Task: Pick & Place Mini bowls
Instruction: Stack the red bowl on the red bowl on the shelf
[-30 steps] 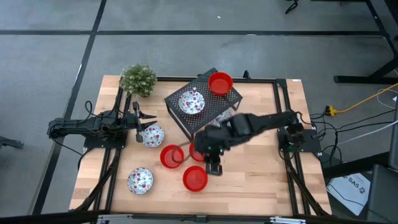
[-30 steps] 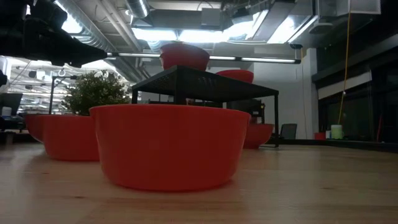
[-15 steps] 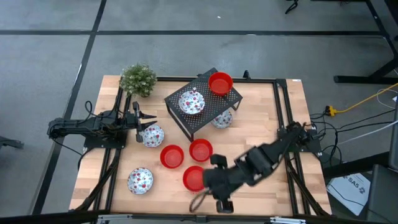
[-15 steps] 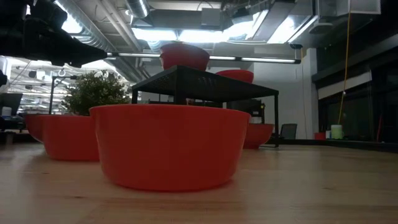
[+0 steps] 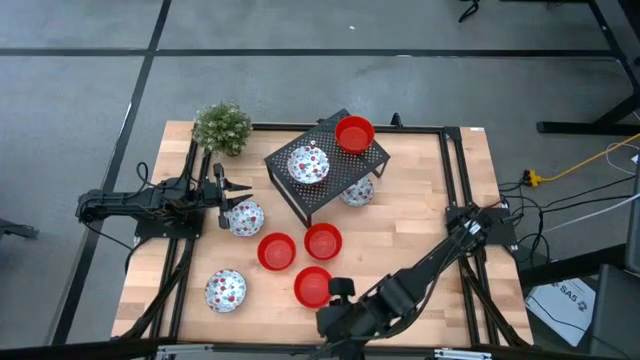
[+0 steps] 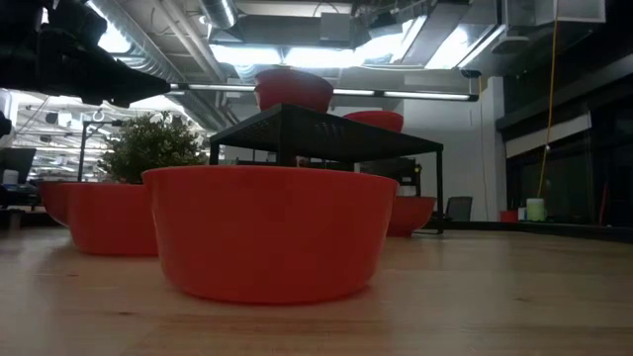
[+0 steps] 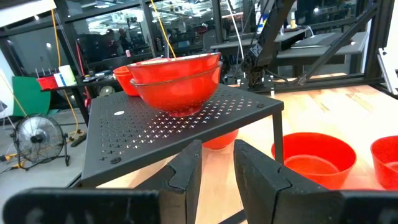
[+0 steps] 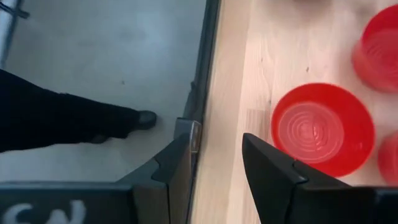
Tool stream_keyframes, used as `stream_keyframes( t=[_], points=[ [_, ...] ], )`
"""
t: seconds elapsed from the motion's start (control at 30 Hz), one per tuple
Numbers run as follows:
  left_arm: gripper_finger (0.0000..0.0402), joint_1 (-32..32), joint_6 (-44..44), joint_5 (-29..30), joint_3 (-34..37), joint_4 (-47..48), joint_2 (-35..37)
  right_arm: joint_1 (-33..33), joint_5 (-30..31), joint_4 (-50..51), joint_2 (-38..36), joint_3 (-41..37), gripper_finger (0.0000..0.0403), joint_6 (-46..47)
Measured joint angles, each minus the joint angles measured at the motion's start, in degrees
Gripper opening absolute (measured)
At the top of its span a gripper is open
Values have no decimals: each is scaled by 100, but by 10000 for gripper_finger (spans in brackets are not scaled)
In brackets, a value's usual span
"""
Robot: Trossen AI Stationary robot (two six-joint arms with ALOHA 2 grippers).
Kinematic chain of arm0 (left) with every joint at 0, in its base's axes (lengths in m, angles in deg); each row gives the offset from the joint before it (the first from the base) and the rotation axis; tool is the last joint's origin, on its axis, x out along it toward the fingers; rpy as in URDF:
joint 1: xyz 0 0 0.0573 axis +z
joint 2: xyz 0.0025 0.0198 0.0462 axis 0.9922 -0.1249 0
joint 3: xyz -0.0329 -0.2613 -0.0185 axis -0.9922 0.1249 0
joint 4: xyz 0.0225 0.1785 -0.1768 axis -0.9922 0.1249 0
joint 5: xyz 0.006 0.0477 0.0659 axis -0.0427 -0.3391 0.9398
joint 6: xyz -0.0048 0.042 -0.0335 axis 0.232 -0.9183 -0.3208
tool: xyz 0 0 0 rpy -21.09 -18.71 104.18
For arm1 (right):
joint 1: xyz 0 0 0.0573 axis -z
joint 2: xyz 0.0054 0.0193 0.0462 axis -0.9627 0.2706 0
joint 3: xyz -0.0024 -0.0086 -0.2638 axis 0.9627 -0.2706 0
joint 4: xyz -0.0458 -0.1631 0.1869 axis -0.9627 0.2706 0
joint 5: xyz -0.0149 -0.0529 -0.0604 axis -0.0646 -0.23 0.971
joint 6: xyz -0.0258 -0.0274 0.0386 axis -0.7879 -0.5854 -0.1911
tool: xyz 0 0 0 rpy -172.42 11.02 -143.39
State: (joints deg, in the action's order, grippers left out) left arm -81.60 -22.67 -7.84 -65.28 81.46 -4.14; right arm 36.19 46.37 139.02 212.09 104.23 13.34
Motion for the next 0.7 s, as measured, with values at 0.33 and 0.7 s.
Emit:
stream_keyframes(
  t=[0.33, 0.7],
  points=[
    [88, 0, 0, 0, 0, 0, -1, -2, 0, -3, 540, -4, 145, -114],
    [88, 1, 0, 0, 0, 0, -2, 34, 0, -117, 569, -4, 145, -150]
  ],
)
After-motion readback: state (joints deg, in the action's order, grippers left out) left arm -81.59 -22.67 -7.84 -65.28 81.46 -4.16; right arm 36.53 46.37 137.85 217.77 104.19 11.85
